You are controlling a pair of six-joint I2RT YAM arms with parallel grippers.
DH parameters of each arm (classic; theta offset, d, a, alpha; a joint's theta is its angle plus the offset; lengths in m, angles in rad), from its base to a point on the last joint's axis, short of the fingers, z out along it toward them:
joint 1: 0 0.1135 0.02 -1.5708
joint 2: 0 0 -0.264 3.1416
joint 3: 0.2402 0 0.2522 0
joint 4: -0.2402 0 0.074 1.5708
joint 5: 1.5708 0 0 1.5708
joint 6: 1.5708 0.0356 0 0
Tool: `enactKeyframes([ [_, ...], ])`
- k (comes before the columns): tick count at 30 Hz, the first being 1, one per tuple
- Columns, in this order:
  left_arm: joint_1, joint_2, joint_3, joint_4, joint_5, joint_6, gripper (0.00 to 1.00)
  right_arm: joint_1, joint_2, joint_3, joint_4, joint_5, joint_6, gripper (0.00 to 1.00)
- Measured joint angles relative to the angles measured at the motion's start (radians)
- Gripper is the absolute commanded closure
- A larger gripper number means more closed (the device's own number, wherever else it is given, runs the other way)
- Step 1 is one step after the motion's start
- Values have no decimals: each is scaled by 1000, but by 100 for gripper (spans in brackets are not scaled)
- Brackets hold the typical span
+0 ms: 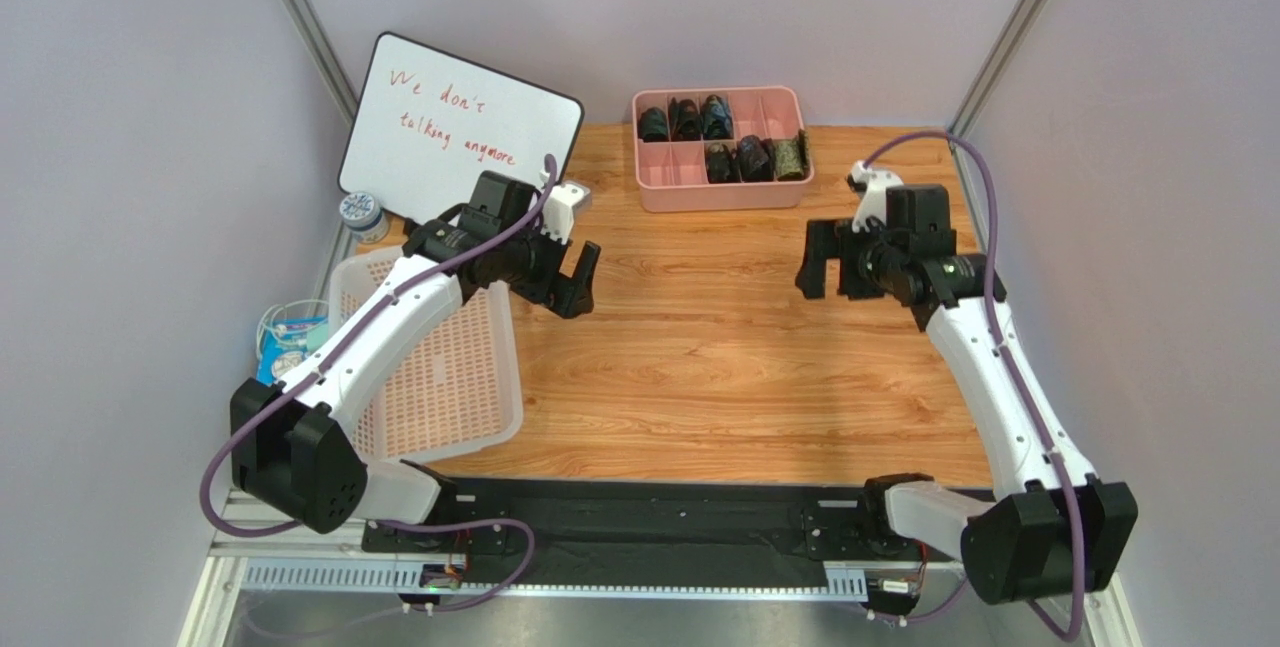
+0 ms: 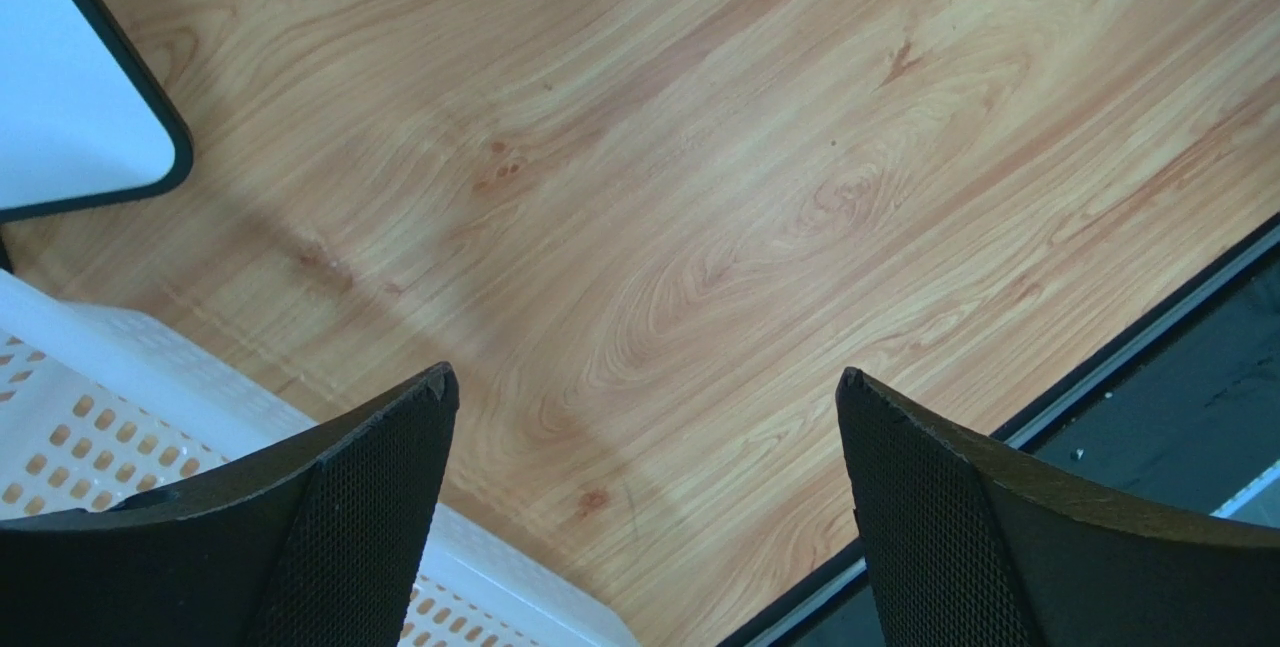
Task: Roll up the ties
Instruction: Reset both arms
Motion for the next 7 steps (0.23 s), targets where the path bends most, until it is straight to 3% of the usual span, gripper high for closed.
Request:
enactKeyframes([
  [7,0,-85,-65,-21,-46,0,1,-62,-202,-233,-91,-1,-10,0],
])
